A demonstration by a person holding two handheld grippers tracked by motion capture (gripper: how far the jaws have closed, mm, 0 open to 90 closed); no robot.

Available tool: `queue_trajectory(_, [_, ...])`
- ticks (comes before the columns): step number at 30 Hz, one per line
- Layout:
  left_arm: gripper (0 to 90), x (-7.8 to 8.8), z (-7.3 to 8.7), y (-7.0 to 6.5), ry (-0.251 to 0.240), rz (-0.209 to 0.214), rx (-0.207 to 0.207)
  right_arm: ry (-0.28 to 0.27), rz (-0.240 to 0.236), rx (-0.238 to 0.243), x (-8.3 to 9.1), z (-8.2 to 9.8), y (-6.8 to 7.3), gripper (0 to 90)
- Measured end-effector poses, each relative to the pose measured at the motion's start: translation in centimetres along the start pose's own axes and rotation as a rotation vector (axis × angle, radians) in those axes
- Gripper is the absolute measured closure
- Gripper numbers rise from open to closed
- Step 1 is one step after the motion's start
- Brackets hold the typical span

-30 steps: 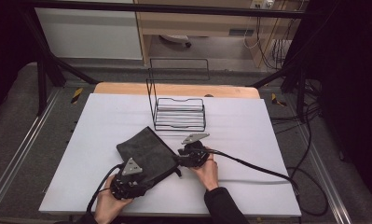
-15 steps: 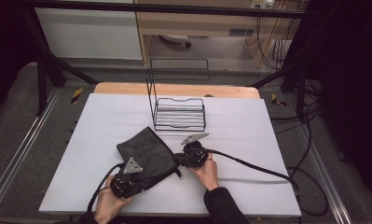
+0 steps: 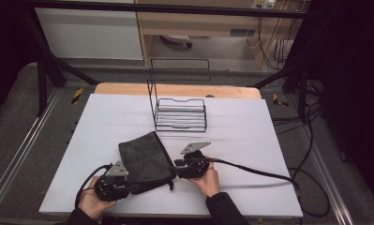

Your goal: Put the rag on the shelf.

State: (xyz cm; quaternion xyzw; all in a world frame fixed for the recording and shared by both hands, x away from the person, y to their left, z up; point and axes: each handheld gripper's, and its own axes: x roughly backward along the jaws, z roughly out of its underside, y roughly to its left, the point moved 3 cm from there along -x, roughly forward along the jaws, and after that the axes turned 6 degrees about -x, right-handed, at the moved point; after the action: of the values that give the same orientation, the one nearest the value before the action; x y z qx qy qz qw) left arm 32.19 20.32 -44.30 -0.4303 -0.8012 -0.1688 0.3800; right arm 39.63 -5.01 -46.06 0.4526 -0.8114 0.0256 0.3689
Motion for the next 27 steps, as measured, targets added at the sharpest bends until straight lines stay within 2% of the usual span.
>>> queue_trajectory(1, [56.9, 0.4, 0.0, 0.1, -0.026, -0.013, 0.017, -0.025, 0.008, 0.006, 0.4, -0.4, 0.0, 53.1])
queue_trajectory(2, [56.9, 0.8, 0.0, 0.3, -0.054, -0.027, 0.039, -0.025, 0.008, 0.006, 0.4, -0.4, 0.0, 53.1])
queue_trajectory(3, [51.1, 1.2, 0.0, 0.6, -0.081, -0.037, 0.06, -0.043, -0.004, 0.001, 0.6, -0.7, 0.0, 52.1])
queue_trajectory(4, [51.1, 1.5, 0.1, 0.9, -0.104, -0.057, 0.085, -0.043, -0.004, 0.001, 0.6, -0.7, 0.0, 52.1])
queue_trajectory(5, [47.1, 1.6, 0.2, 1.2, -0.112, -0.083, 0.114, -0.046, -0.004, -0.005, 0.6, -0.8, 0.0, 52.5])
queue_trajectory(7, [44.6, 1.4, 0.4, 1.9, -0.092, -0.122, 0.171, -0.039, -0.005, -0.011, 0.3, -0.7, -0.1, 55.8])
queue_trajectory(8, [44.5, 1.1, 0.7, 2.1, -0.074, -0.131, 0.191, -0.027, -0.002, -0.013, 0.1, -0.6, -0.2, 57.5])
queue_trajectory(10, [44.1, 0.6, 1.1, 2.5, -0.056, -0.135, 0.233, 0.005, 0.024, 0.013, -0.5, 0.1, -0.3, 64.8])
queue_trajectory(11, [44.1, 0.3, 1.4, 2.5, -0.044, -0.132, 0.243, 0.005, 0.024, 0.013, -0.5, 0.1, -0.3, 64.8])
queue_trajectory(13, [44.7, -0.2, 1.6, 2.3, -0.035, -0.111, 0.257, 0.021, 0.01, 0.007, -0.6, 0.3, -0.2, 72.9])
queue_trajectory(18, [48.9, -1.1, 1.7, 1.7, -0.043, -0.085, 0.278, 0.03, 0.009, 0.017, -0.8, 0.7, -0.1, 76.7])
queue_trajectory(20, [50.2, -1.3, 1.6, 1.7, -0.05, -0.072, 0.299, 0.031, 0.011, 0.019, -0.8, 0.8, 0.0, 76.8])
queue_trajectory(23, [54.2, -1.6, 1.5, 1.4, -0.059, -0.068, 0.299, 0.028, 0.011, 0.021, -1.0, 0.9, 0.0, 77.4])
queue_trajectory(27, [61.5, -1.9, 1.1, 1.2, -0.054, -0.083, 0.288, 0.022, 0.012, 0.009, -1.1, 1.0, 0.0, 78.4])
